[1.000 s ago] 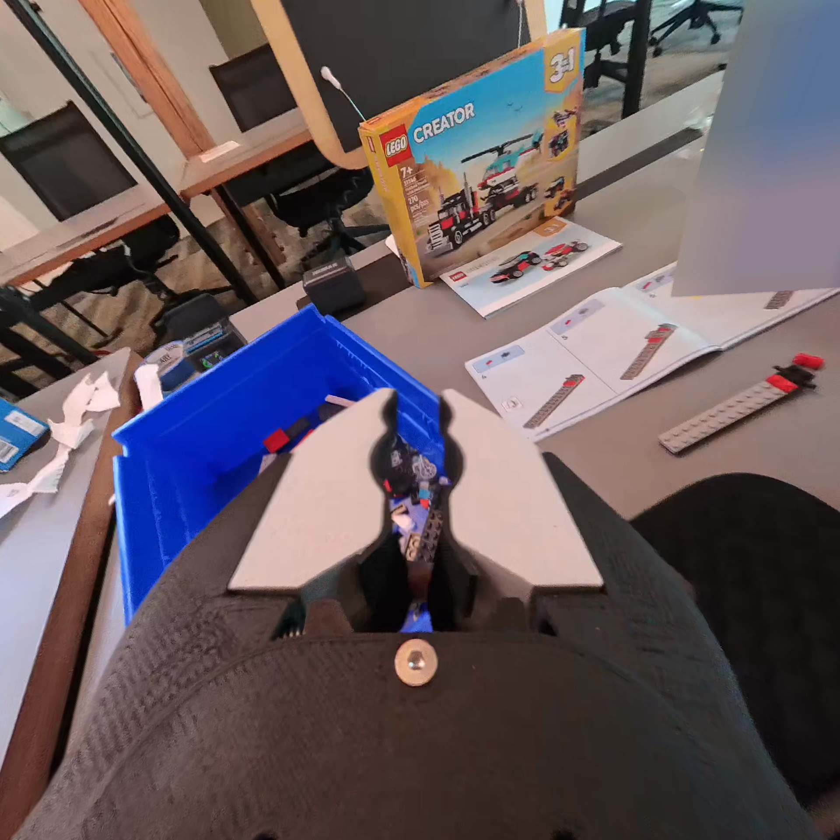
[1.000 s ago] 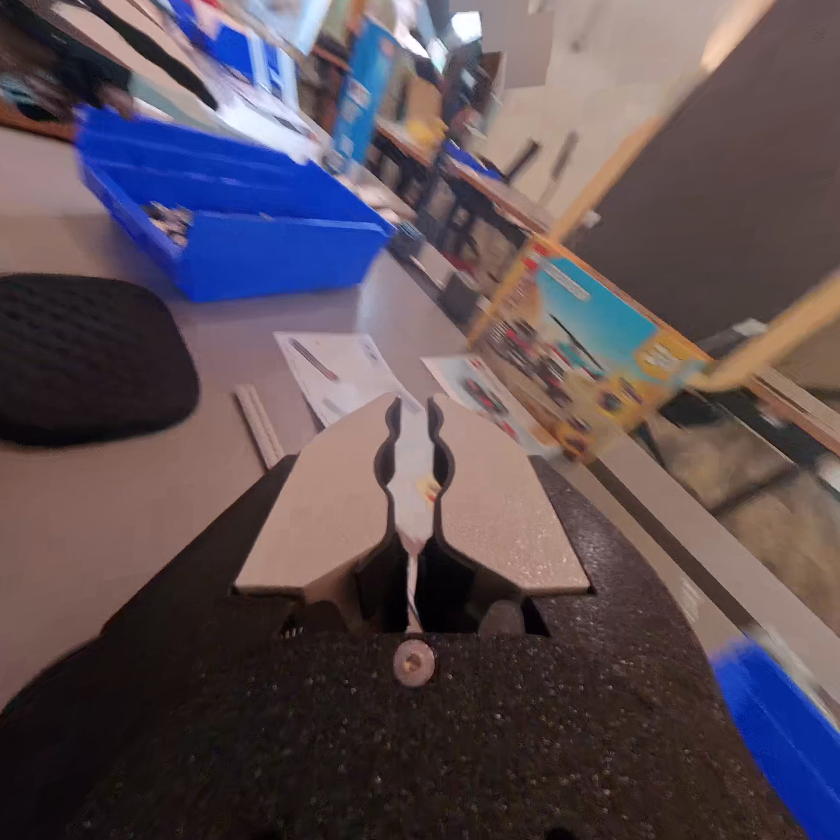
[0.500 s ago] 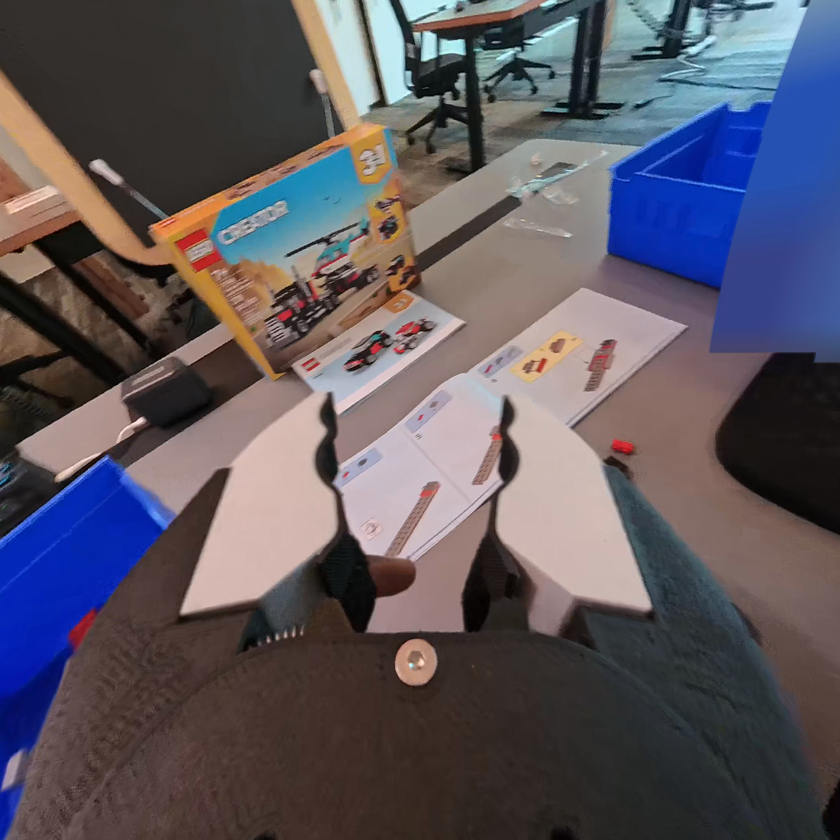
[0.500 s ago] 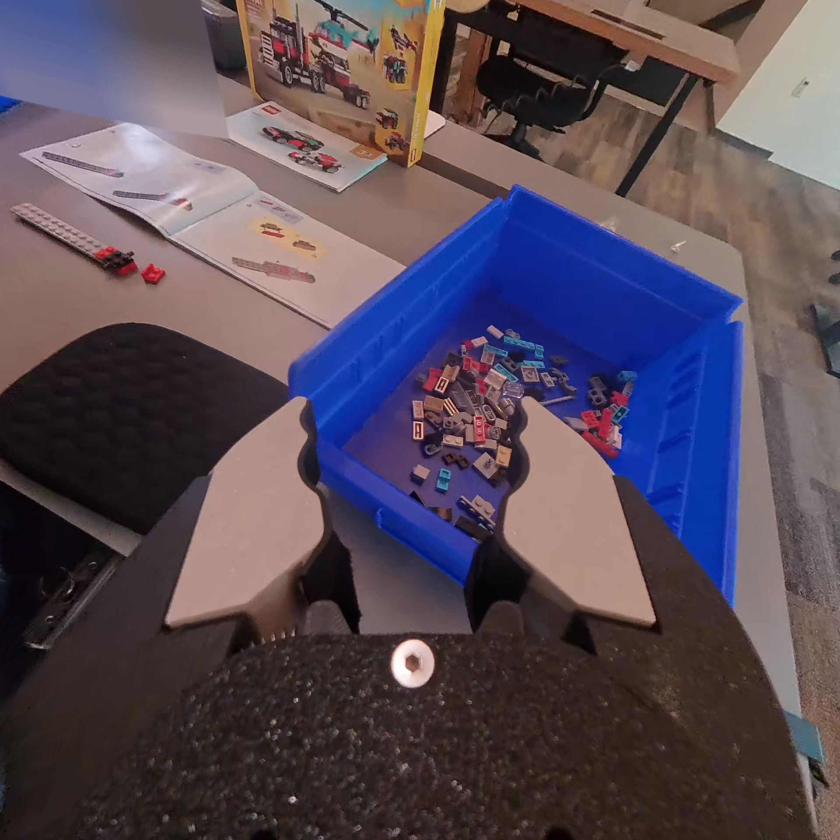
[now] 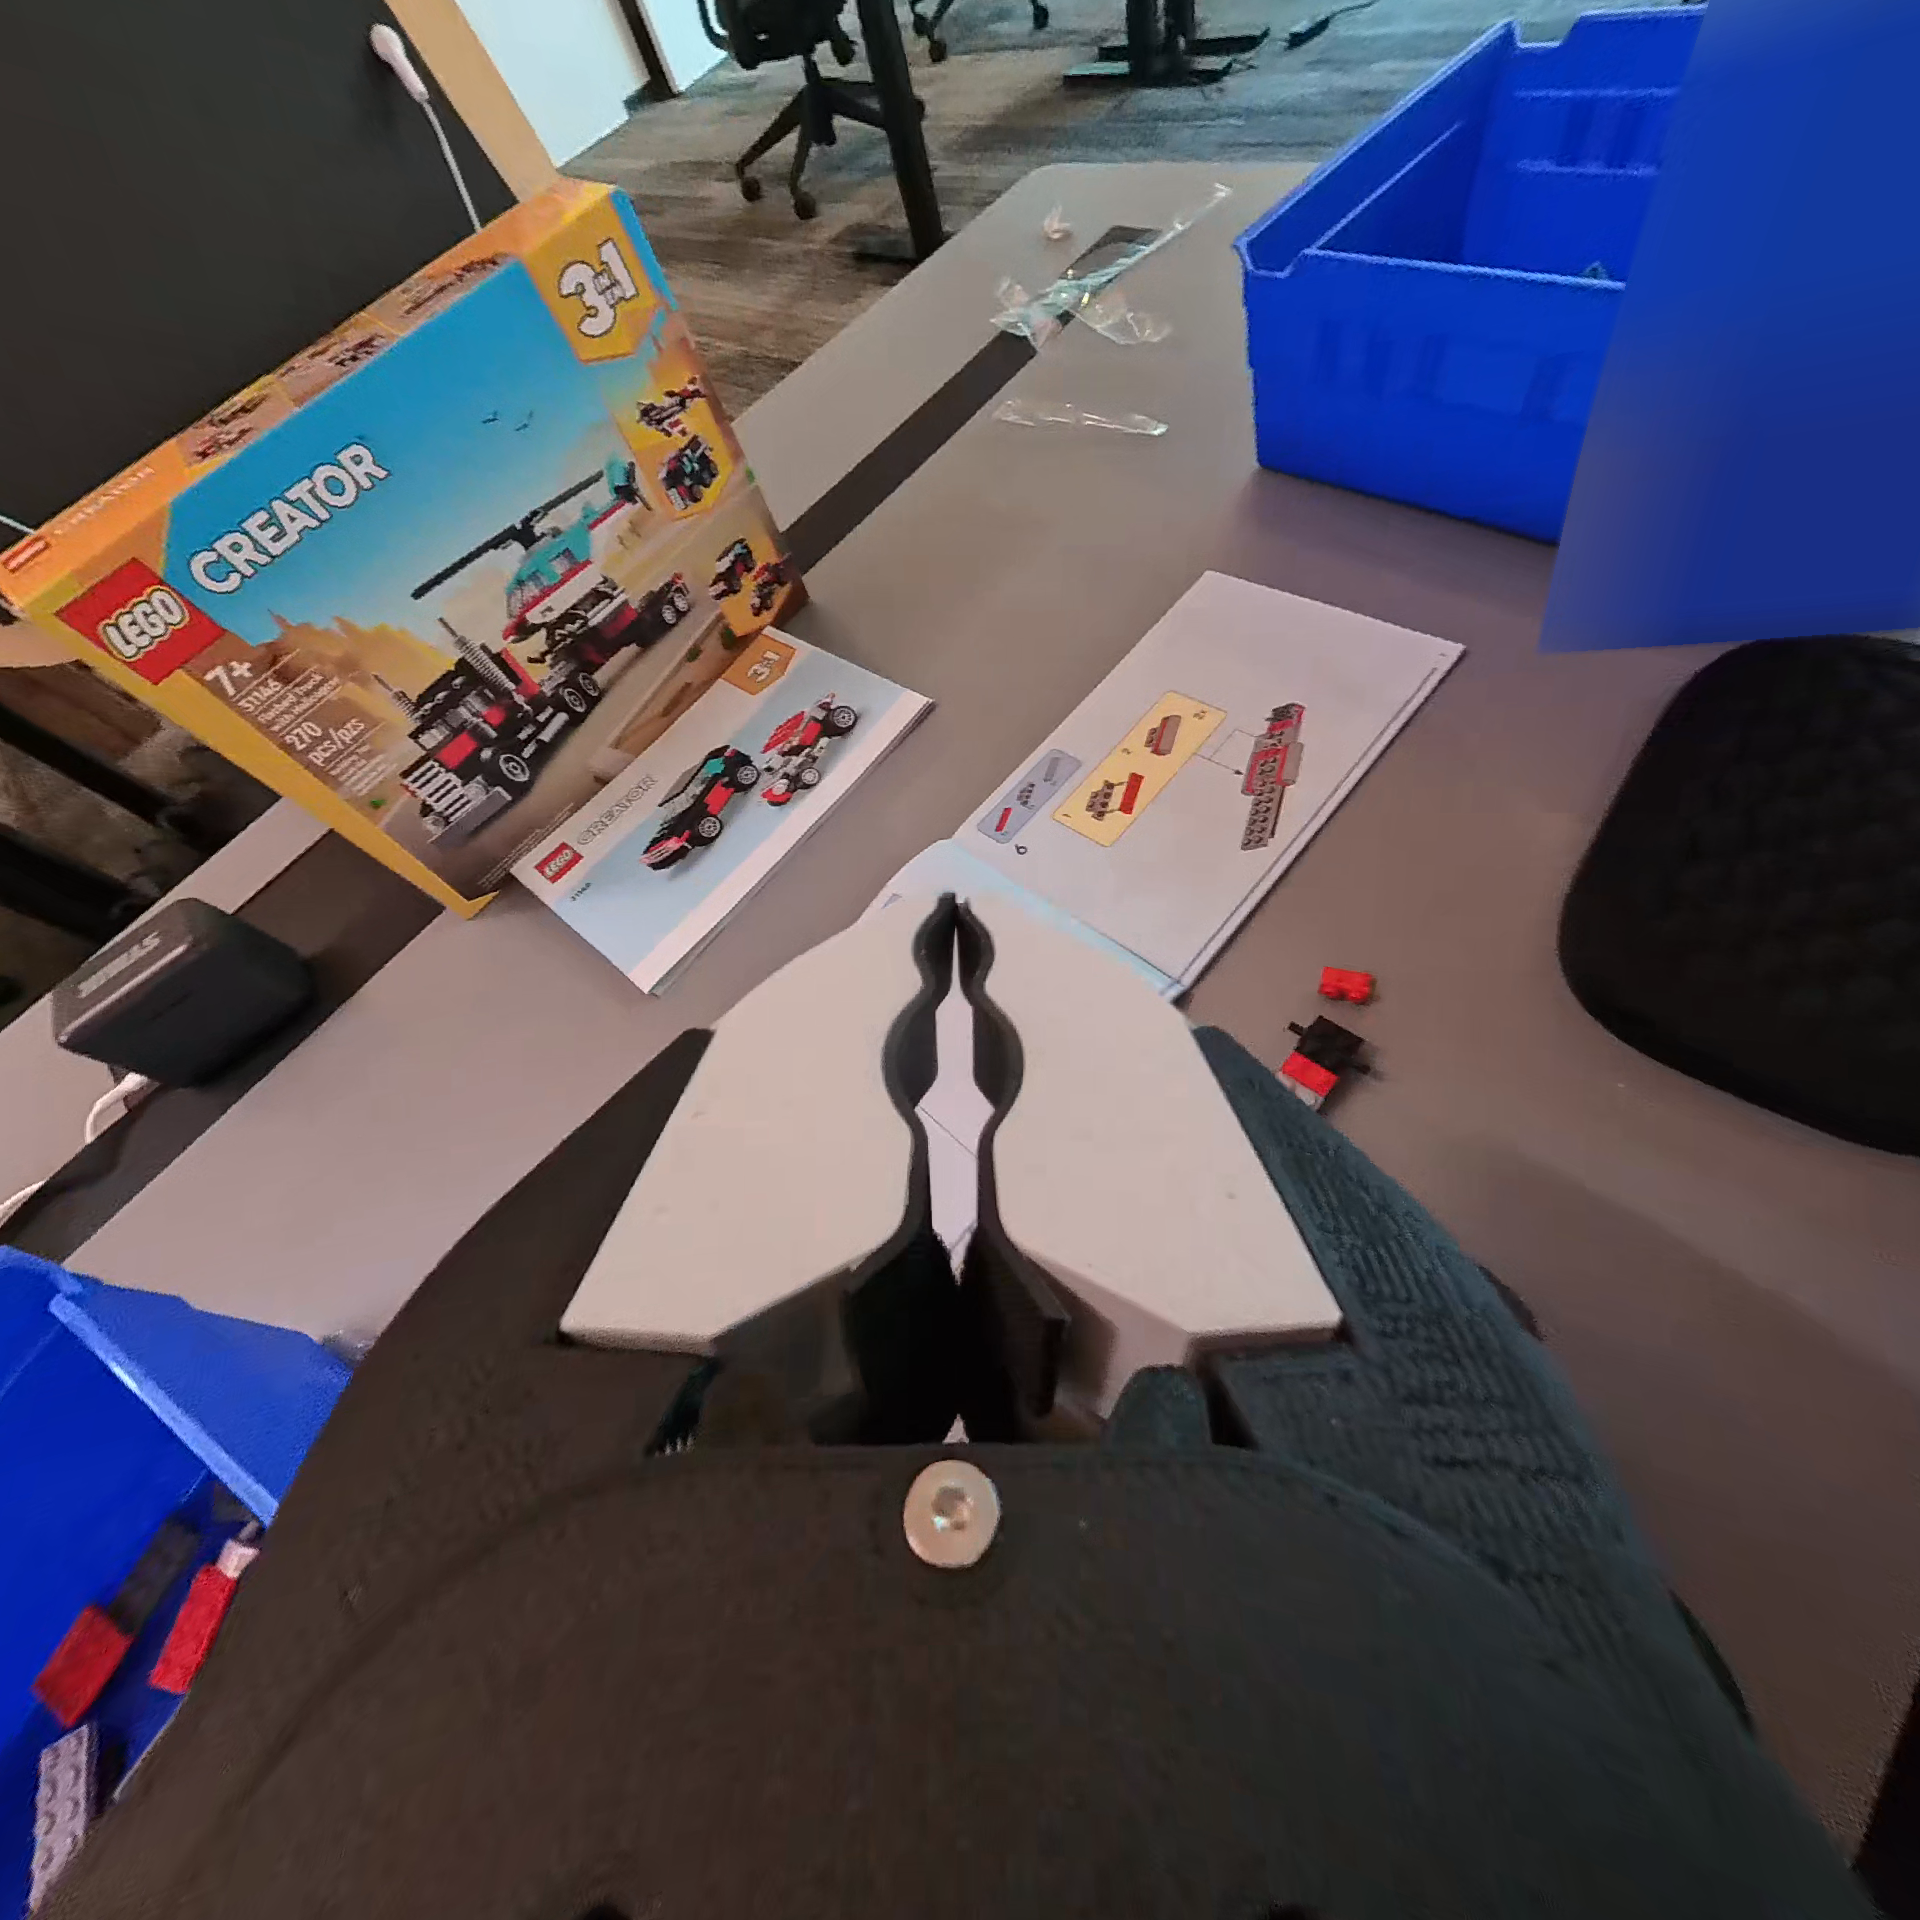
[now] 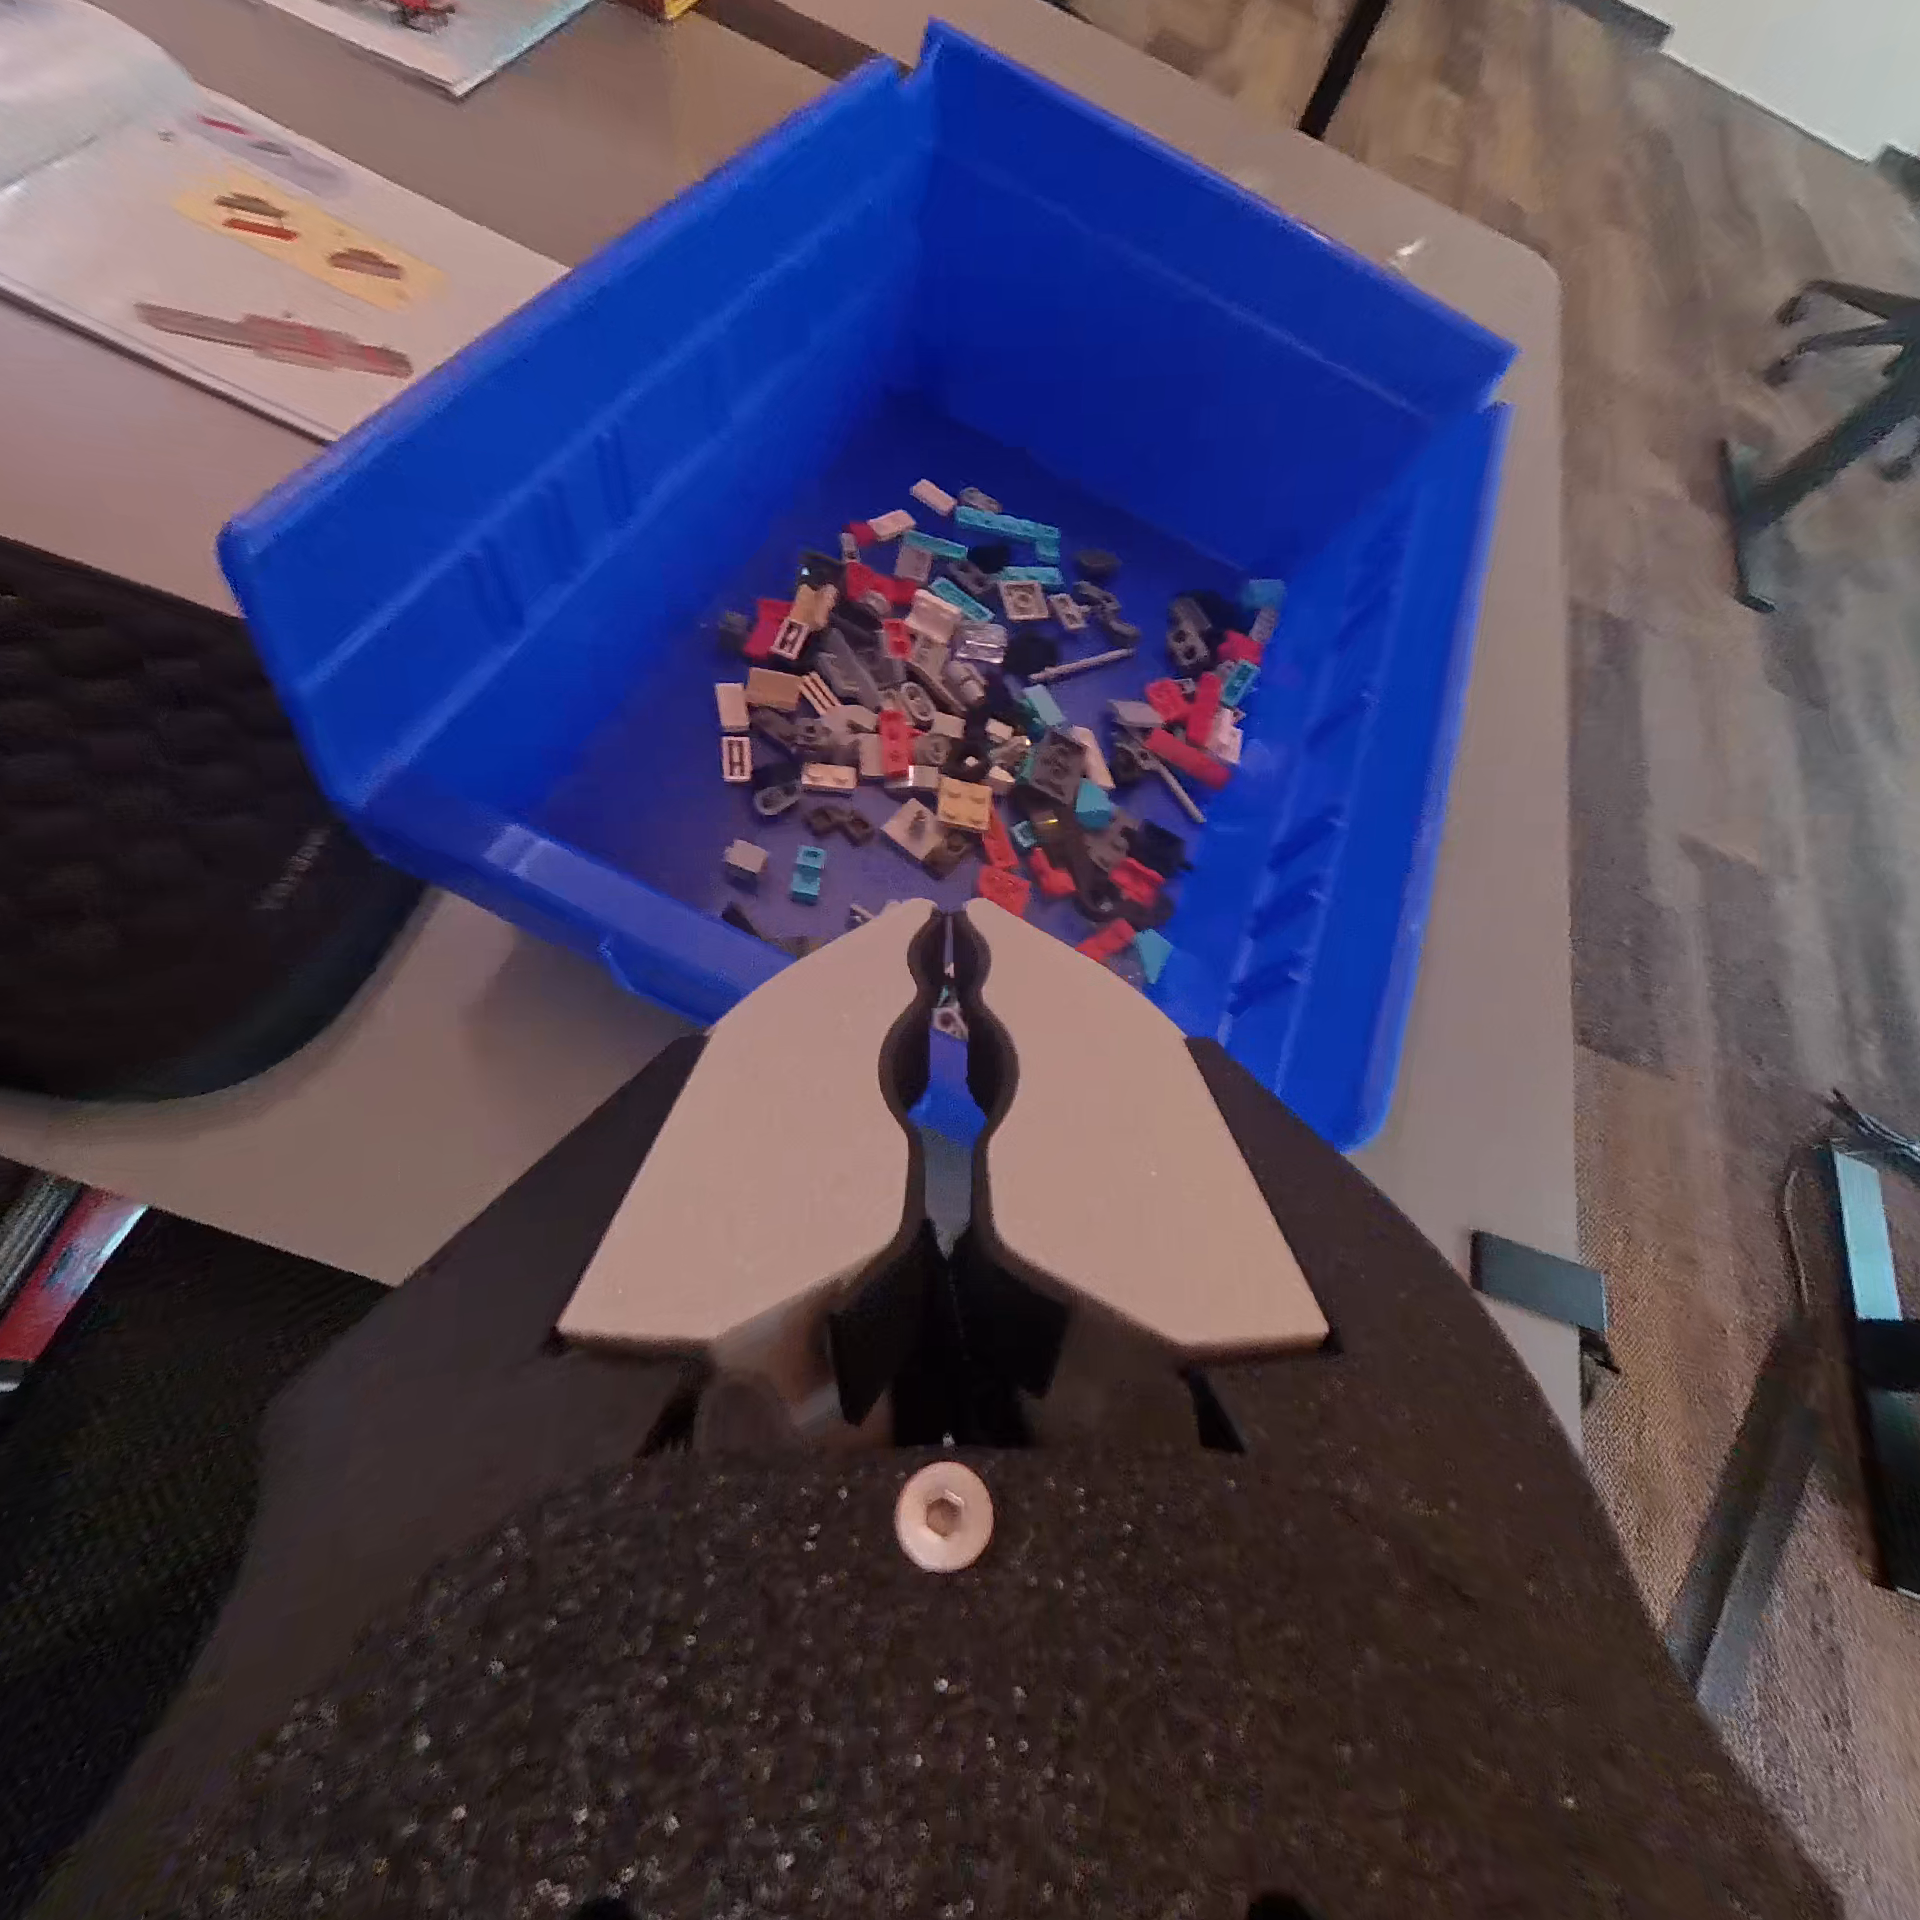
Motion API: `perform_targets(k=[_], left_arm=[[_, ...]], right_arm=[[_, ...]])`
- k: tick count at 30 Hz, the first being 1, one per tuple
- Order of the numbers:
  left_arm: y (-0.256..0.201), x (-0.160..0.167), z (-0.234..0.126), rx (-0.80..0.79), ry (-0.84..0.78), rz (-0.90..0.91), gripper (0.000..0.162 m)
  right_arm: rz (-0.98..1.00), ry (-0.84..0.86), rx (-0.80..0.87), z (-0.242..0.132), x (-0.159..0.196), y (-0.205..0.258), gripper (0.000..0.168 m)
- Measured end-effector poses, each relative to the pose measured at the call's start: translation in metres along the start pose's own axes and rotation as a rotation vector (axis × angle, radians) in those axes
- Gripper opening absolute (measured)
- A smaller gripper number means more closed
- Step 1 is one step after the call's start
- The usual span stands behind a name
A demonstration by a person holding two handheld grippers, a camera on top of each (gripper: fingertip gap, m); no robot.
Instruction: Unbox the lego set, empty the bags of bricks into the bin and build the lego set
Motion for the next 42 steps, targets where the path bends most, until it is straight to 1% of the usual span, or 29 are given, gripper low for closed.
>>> perform_targets(k=[2, 5, 9, 14, 17, 21, 23, 27, 29, 32, 33, 35, 37, 38, 39, 40, 42], left_arm=[[0.000, 0.001, 0.002, -0.002, 0.001, -0.001, 0.001], [0.000, 0.003, 0.003, -0.007, 0.020, 0.009, 0.001], [0.003, 0.006, 0.001, -0.038, 0.040, 0.020, 0.001], [0.006, 0.012, 0.000, -0.049, 0.042, -0.007, 0.002], [0.005, 0.014, 0.002, -0.049, 0.047, -0.009, 0.004], [0.006, 0.017, 0.005, -0.053, 0.064, 0.000, 0.007], [0.009, 0.019, 0.002, -0.073, 0.081, 0.015, 0.010], [0.016, 0.023, -0.007, -0.087, 0.088, -0.004, 0.015], [0.017, 0.022, -0.011, -0.086, 0.072, -0.020, 0.040], [0.017, 0.017, -0.015, -0.081, 0.011, -0.069, 0.078], [0.017, 0.017, -0.016, -0.077, 0.001, -0.086, 0.090], [0.019, 0.019, -0.017, -0.084, 0.004, -0.096, 0.104], [0.020, 0.021, -0.019, -0.097, 0.016, -0.083, 0.107], [0.020, 0.023, -0.019, -0.103, 0.024, -0.078, 0.107], [0.021, 0.024, -0.020, -0.110, 0.029, -0.075, 0.107], [0.021, 0.025, -0.021, -0.118, 0.031, -0.074, 0.105], [0.023, 0.028, -0.023, -0.136, 0.023, -0.084, 0.100]], right_arm=[[0.023, 0.003, 0.013, -0.001, 0.003, -0.004, 0.004], [0.060, 0.071, 0.066, -0.002, 0.014, -0.013, 0.007], [0.082, 0.177, 0.143, -0.004, 0.030, -0.025, 0.005], [0.086, 0.190, 0.104, -0.002, 0.031, -0.021, 0.006], [0.067, 0.208, 0.069, 0.003, 0.029, -0.015, 0.010], [0.028, 0.157, 0.009, 0.009, 0.018, -0.003, 0.015], [0.012, 0.121, -0.003, 0.013, 0.010, 0.002, 0.022], [-0.004, 0.046, -0.034, 0.020, -0.010, 0.009, 0.045], [-0.018, -0.008, -0.070, 0.021, -0.020, 0.016, 0.055], [-0.019, -0.058, -0.102, 0.021, -0.031, 0.021, 0.078], [-0.023, -0.064, -0.107, 0.022, -0.033, 0.022, 0.079], [-0.048, -0.078, -0.119, 0.022, -0.038, 0.024, 0.075], [-0.090, -0.074, -0.141, 0.023, -0.042, 0.026, 0.065], [-0.117, -0.060, -0.156, 0.024, -0.044, 0.027, 0.049], [-0.153, -0.047, -0.179, 0.023, -0.045, 0.030, 0.022], [-0.191, -0.040, -0.209, 0.022, -0.047, 0.034, 0.003], [-0.221, -0.037, -0.238, 0.021, -0.050, 0.039, 0.002]])
Point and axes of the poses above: each gripper's, where its closed fingertips meet, z out along the fingers, x out of its underside, y = z × x across the jaws, the point moved 2 cm from there along -z, back along the fingers, and after that the axes turned 11 degrees about y, right-handed, at the moved point
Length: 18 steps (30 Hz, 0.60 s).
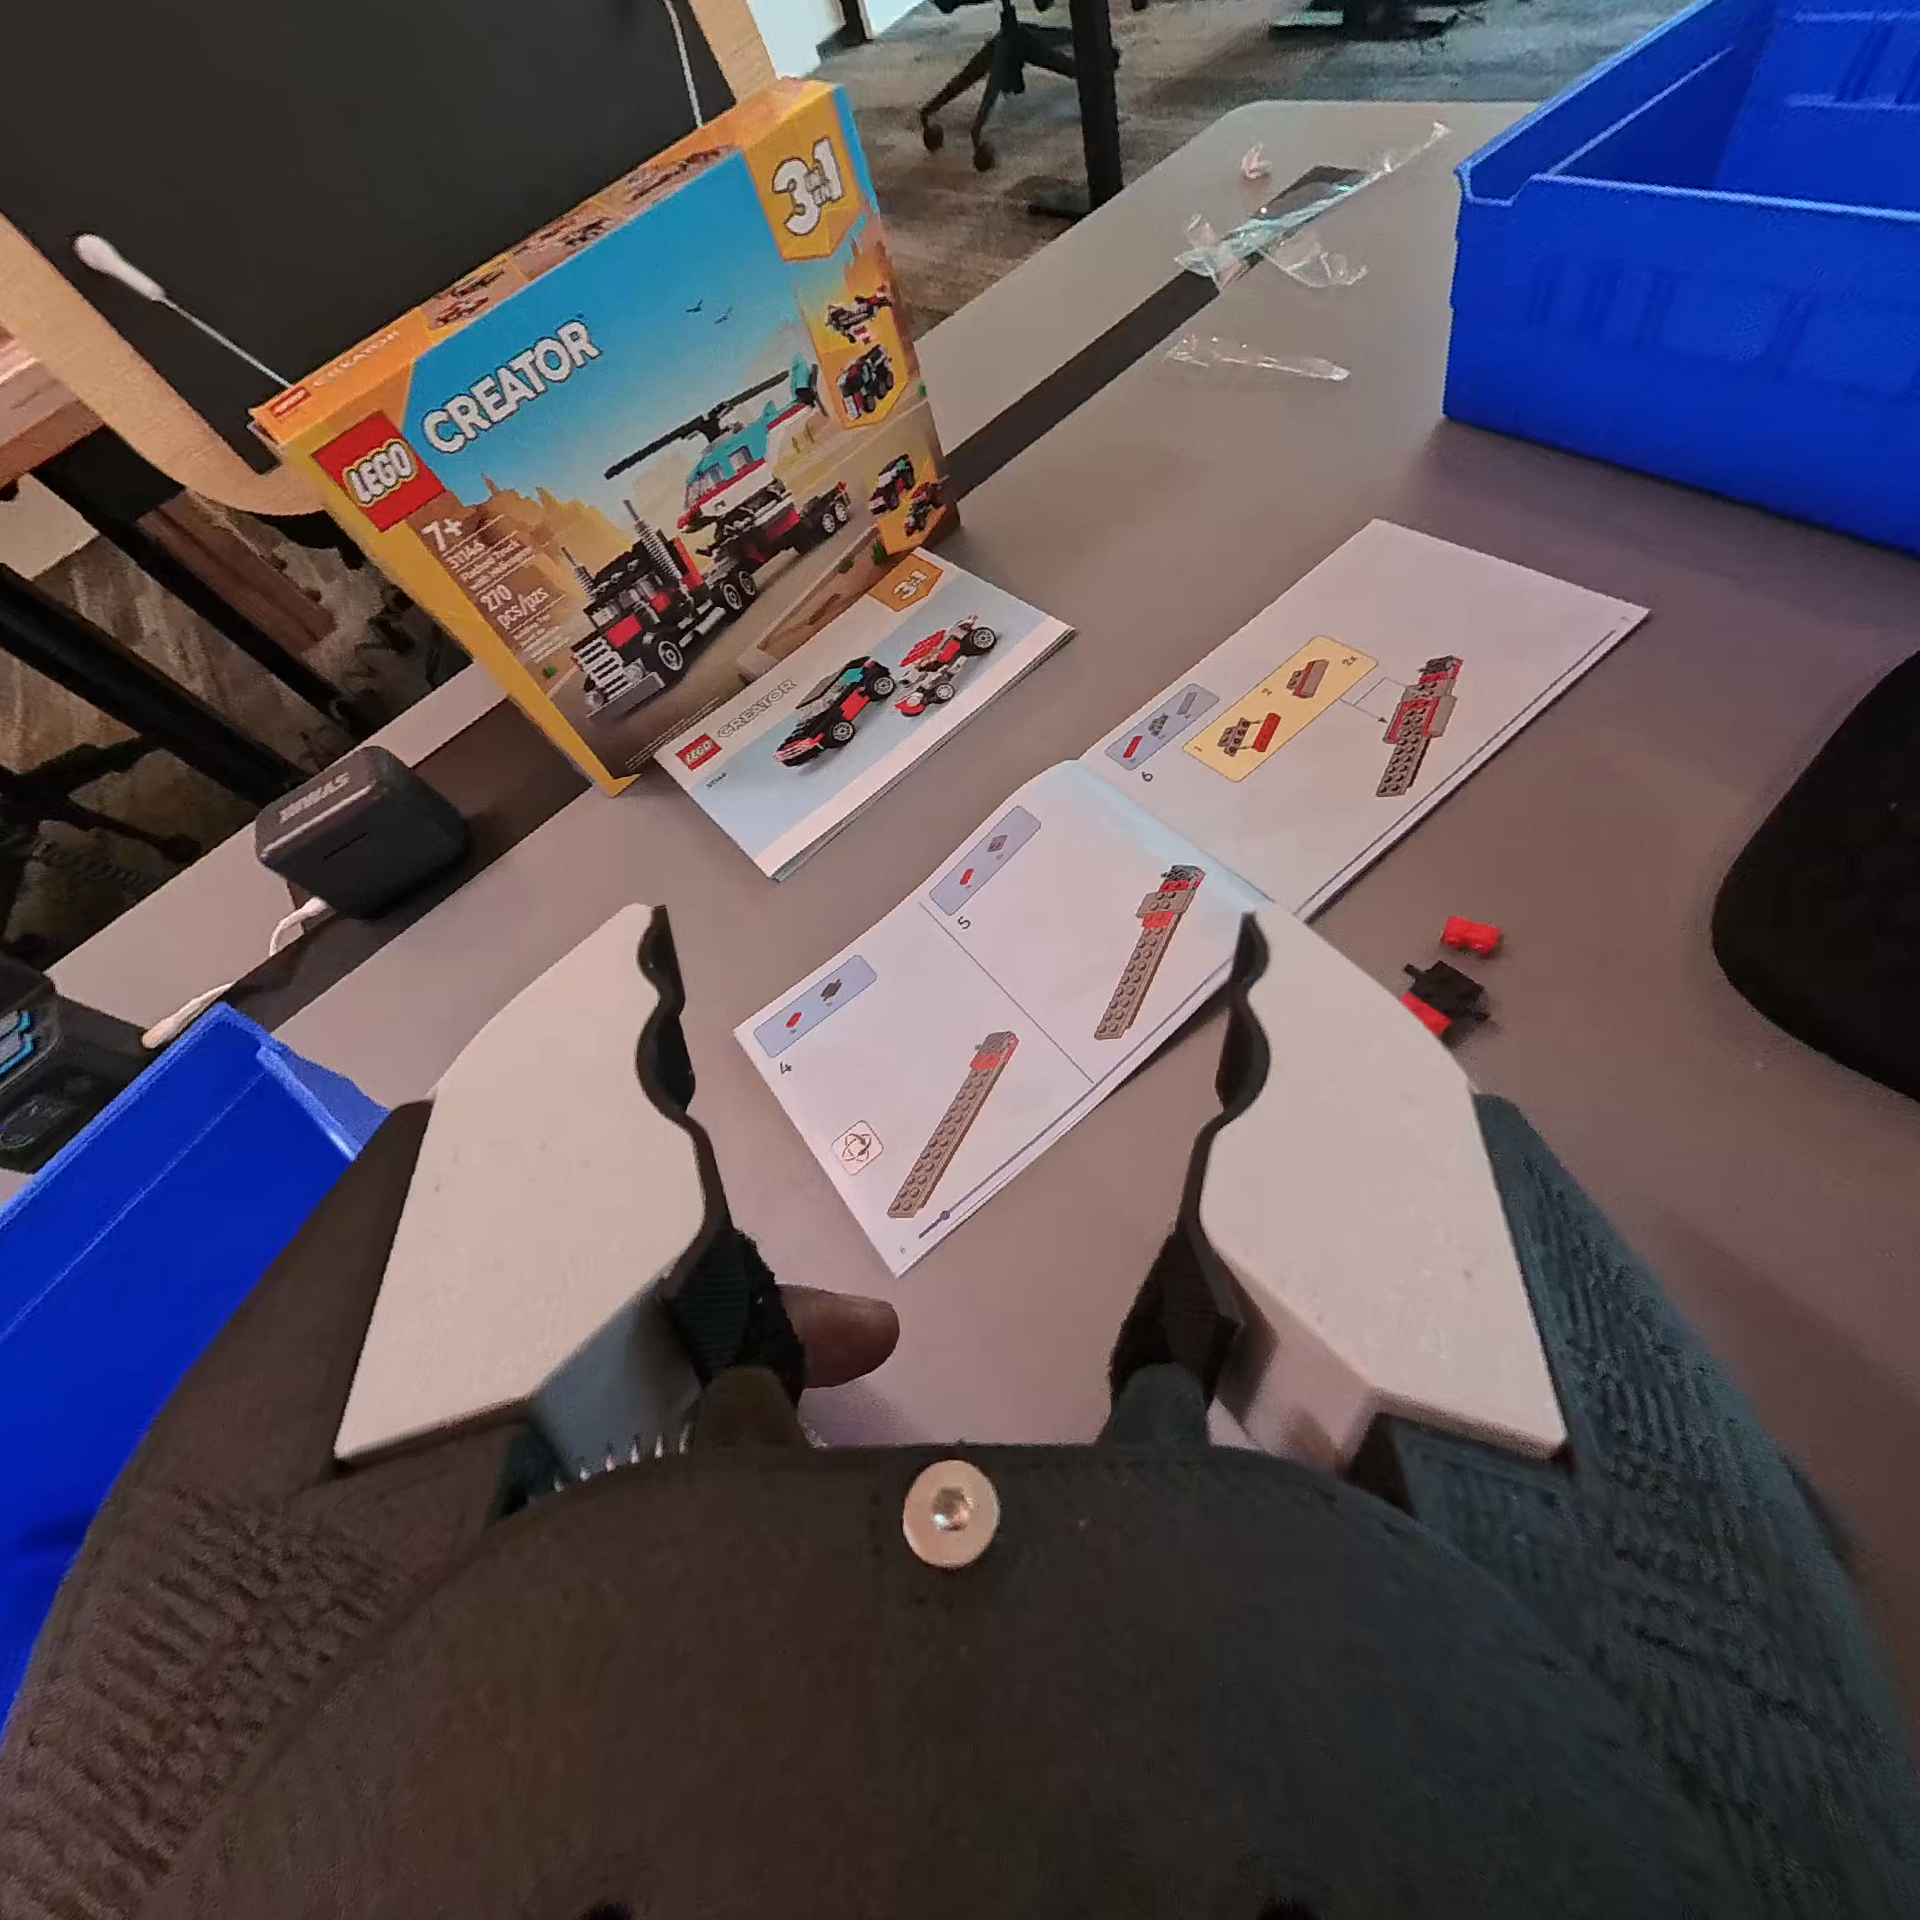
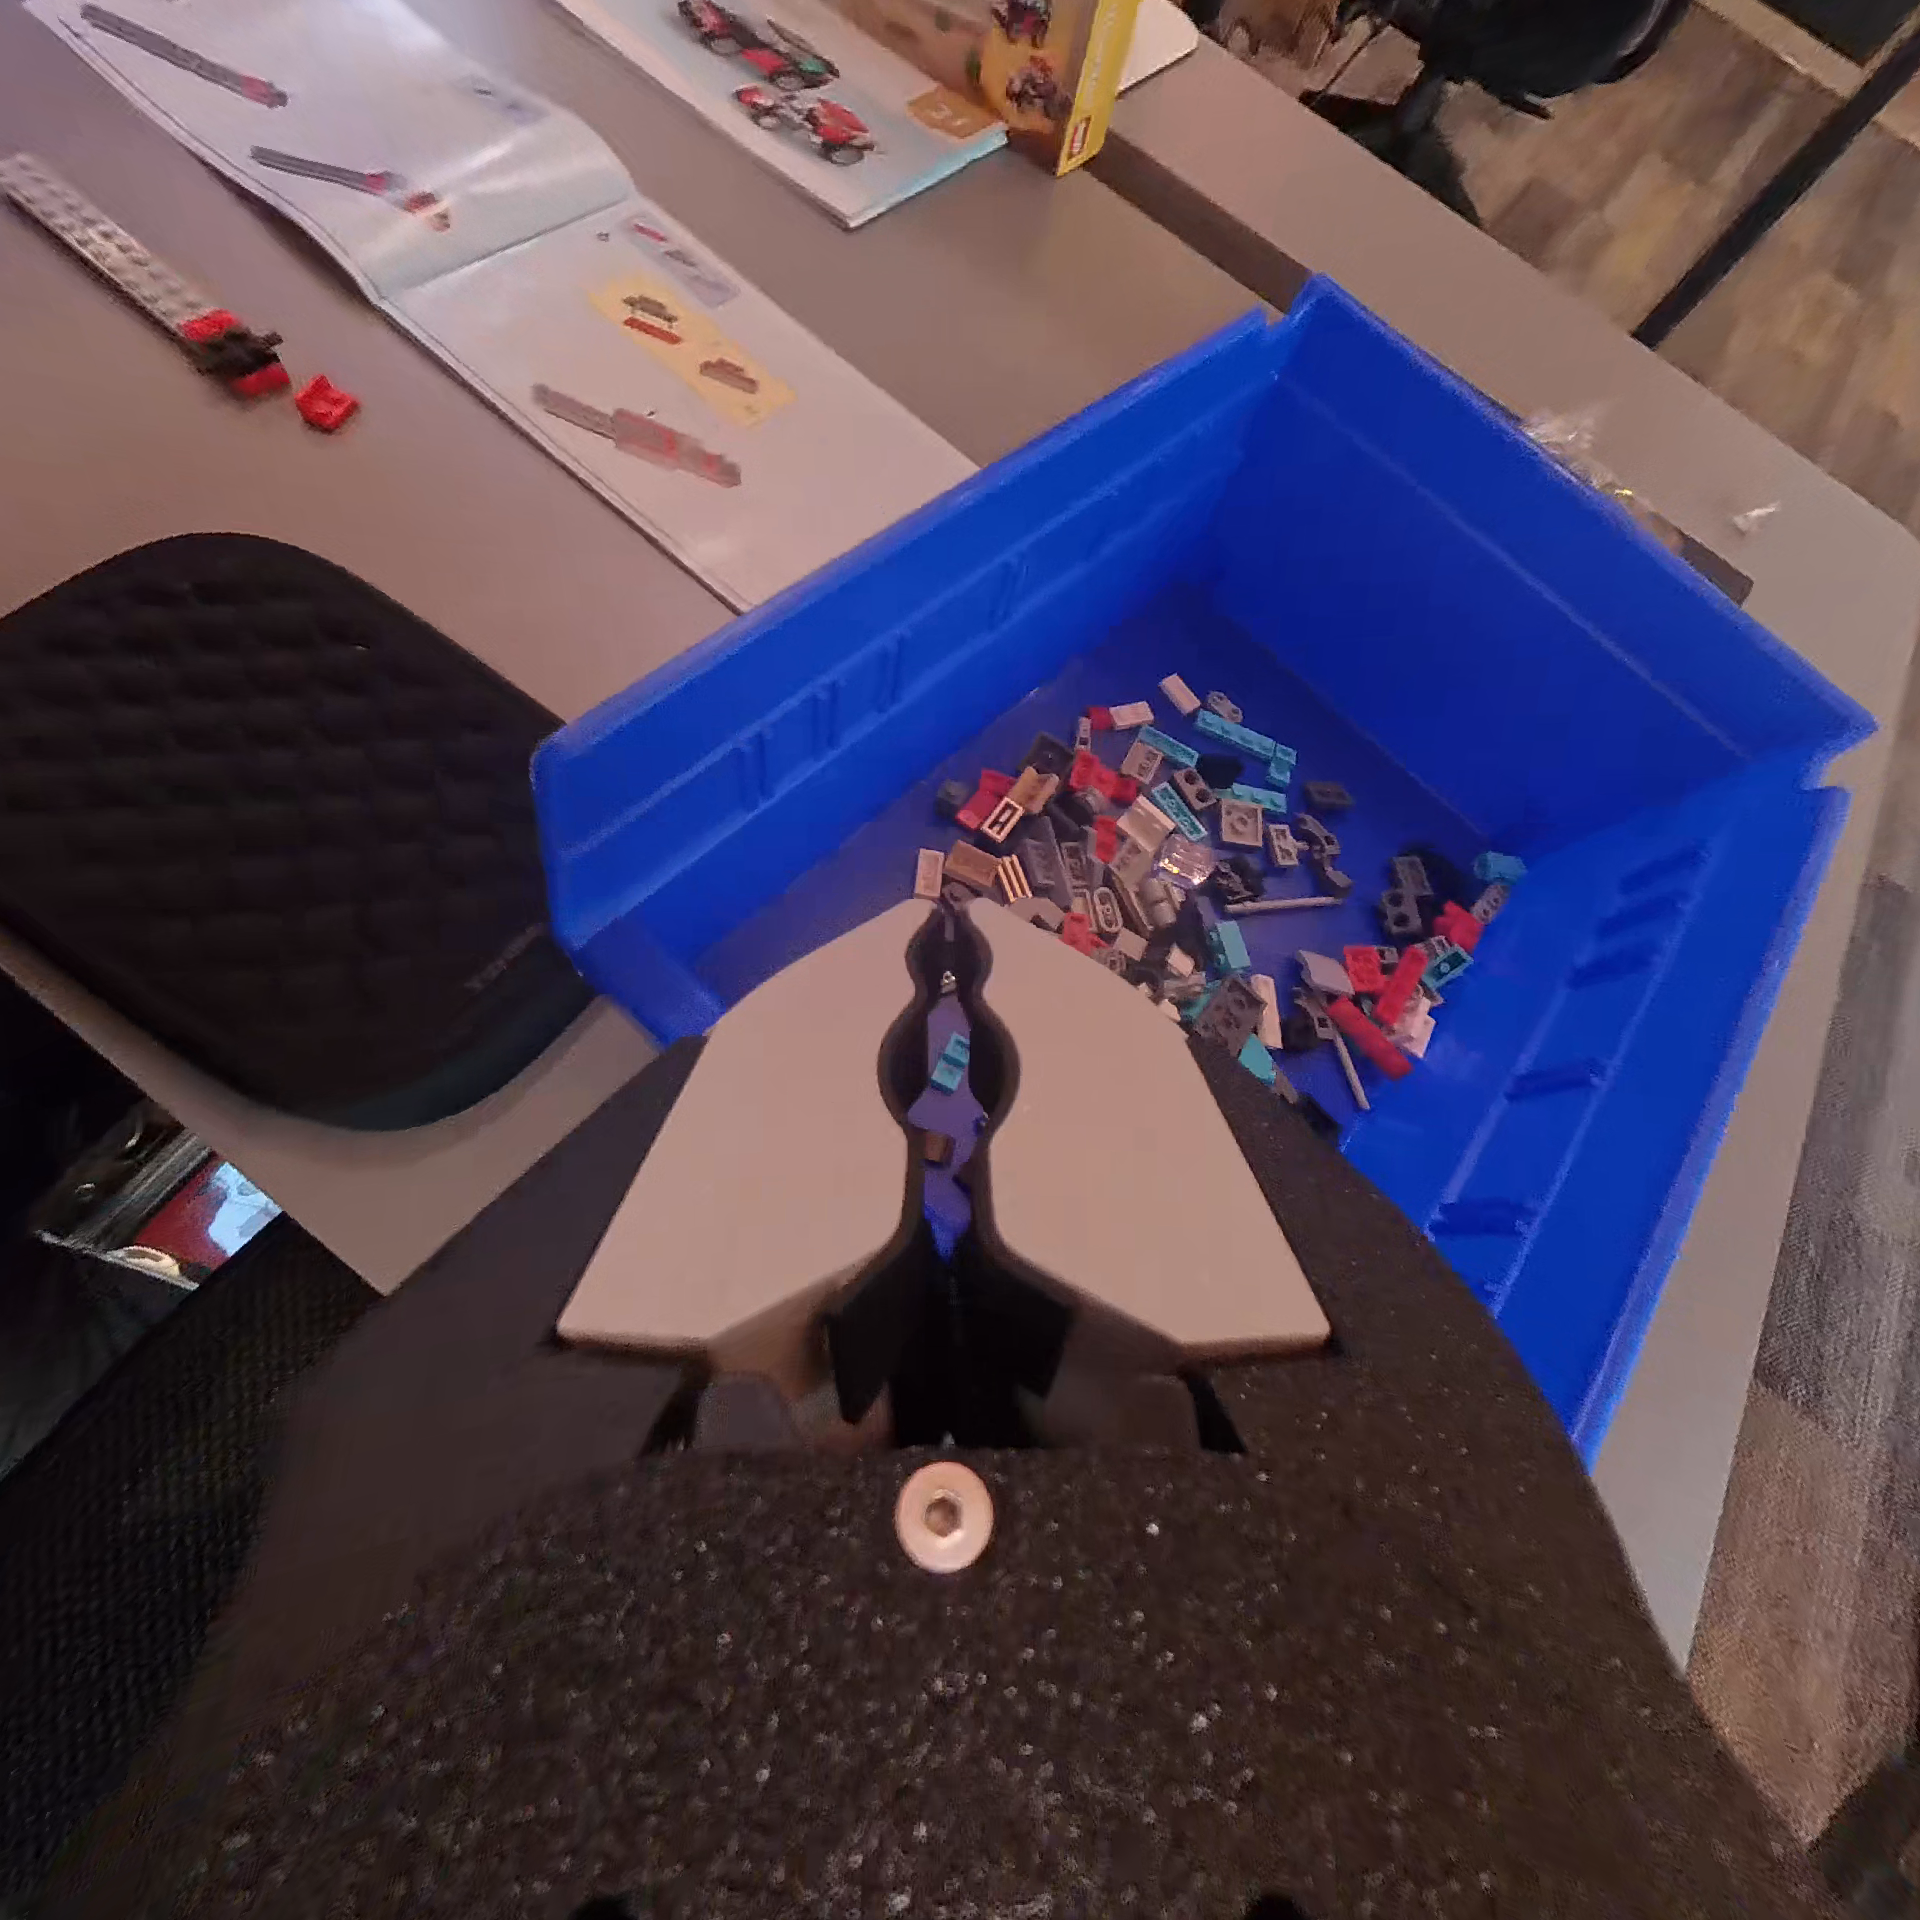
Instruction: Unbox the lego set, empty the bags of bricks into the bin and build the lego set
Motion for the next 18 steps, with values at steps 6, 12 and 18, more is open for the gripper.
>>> perform_targets(k=[6, 12, 18], left_arm=[[0.005, 0.012, -0.003, -0.010, 0.020, -0.021, 0.096], [0.007, 0.016, -0.002, -0.031, 0.020, 0.032, 0.067], [0.013, 0.030, -0.008, -0.012, 0.029, -0.019, 0.065]], right_arm=[[0.058, 0.050, 0.029, 0.007, 0.007, -0.004, 0.017], [0.134, 0.046, 0.085, 0.009, 0.003, -0.014, 0.043], [0.158, -0.042, 0.047, 0.007, -0.023, -0.012, 0.063]])
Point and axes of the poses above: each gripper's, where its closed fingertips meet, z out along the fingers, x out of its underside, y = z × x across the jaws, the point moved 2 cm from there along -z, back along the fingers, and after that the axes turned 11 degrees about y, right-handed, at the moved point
